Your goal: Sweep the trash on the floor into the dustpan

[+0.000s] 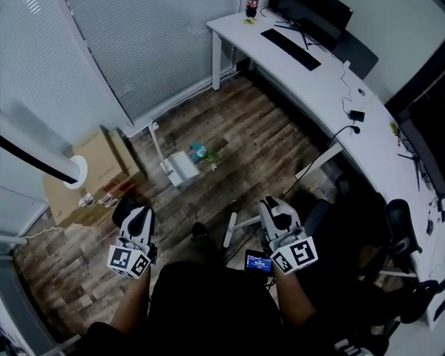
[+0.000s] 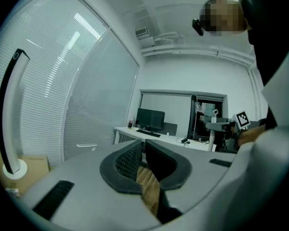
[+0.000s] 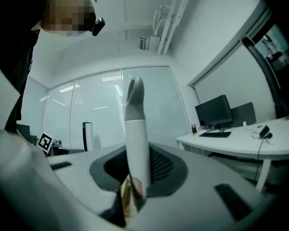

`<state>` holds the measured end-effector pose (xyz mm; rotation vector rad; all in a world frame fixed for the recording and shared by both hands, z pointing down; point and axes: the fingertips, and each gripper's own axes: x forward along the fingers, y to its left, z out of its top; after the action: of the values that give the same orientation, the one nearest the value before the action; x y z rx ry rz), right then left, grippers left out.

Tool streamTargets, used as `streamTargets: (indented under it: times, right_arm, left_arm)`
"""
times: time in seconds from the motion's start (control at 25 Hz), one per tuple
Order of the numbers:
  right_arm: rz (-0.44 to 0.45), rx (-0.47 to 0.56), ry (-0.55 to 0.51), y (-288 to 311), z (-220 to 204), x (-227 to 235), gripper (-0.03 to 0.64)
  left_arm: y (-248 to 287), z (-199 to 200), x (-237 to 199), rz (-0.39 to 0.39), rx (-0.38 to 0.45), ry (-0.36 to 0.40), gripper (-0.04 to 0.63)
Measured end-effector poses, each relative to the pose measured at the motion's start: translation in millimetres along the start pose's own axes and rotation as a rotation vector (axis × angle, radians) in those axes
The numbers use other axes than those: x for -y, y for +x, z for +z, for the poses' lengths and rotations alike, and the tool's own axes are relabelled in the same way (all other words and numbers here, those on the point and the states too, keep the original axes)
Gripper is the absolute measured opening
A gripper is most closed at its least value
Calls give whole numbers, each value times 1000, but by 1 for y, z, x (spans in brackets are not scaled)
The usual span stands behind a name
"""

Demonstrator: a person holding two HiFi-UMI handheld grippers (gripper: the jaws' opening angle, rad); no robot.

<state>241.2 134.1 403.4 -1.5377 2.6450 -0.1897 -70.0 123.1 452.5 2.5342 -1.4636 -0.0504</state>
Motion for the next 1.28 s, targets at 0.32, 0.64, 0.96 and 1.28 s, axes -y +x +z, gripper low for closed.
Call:
streamTargets:
  times: [0.32,0.64,0.96,1.28]
  right_arm:
    - [-45,-48,-35,90,0,53,63]
    - [-69,-58,-68,169,13,81,61]
    - [-112,25,-89,216,46,100,61]
    - [-72,78,-88,279,58,116,61]
  left_arm:
    - [95,12,-58,-67,-37,-13,51]
    - [138,22,-124,-53,-9,-43,87]
    - [155,24,-167,-1,-69,-18,120]
    - [189,9,-207,8,-259,158,159]
